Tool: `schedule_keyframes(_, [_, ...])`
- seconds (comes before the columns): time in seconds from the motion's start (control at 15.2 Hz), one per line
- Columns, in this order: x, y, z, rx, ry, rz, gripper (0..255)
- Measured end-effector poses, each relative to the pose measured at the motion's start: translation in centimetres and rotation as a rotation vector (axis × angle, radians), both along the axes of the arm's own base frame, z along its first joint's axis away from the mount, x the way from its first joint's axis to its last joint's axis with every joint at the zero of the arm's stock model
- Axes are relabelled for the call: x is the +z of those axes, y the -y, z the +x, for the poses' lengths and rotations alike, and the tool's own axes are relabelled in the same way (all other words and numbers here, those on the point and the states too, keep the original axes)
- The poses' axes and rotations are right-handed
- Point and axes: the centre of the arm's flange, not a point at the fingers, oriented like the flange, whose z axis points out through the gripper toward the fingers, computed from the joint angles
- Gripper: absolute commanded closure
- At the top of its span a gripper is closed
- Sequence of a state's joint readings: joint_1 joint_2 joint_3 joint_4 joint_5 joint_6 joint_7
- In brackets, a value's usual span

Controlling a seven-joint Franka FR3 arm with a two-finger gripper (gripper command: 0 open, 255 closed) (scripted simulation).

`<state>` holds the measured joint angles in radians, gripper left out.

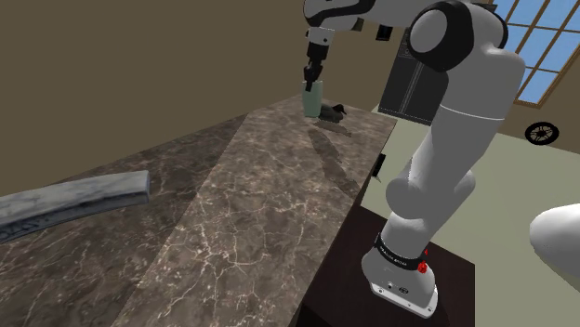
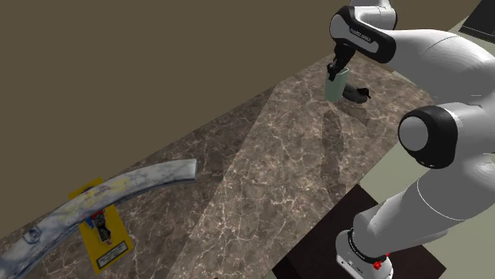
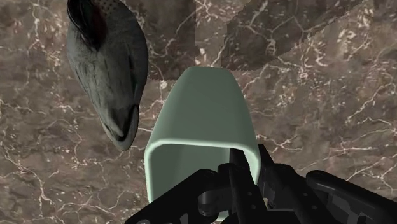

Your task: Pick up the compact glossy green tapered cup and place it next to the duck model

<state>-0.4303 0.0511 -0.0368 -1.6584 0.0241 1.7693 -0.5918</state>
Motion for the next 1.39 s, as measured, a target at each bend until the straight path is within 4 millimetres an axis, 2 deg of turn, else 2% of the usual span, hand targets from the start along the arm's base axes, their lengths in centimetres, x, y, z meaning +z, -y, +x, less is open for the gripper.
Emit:
schedule_keyframes(0.33, [-2.6, 0.0, -0.1, 0.0, 0.0, 0.0, 255])
schedule_keyframes(0.73, [-3.1, 0.0, 0.0, 0.0, 0.0, 0.0, 255])
schedule_keyframes(0.79, [-3.1, 0.0, 0.0, 0.0, 0.0, 0.0, 0])
schedule_keyframes(1.19, [-3.1, 0.0, 0.0, 0.0, 0.001, 0.0, 0])
schedule_keyframes(1.39, [-0.3, 0.0, 0.0, 0.0, 0.002, -0.001, 0])
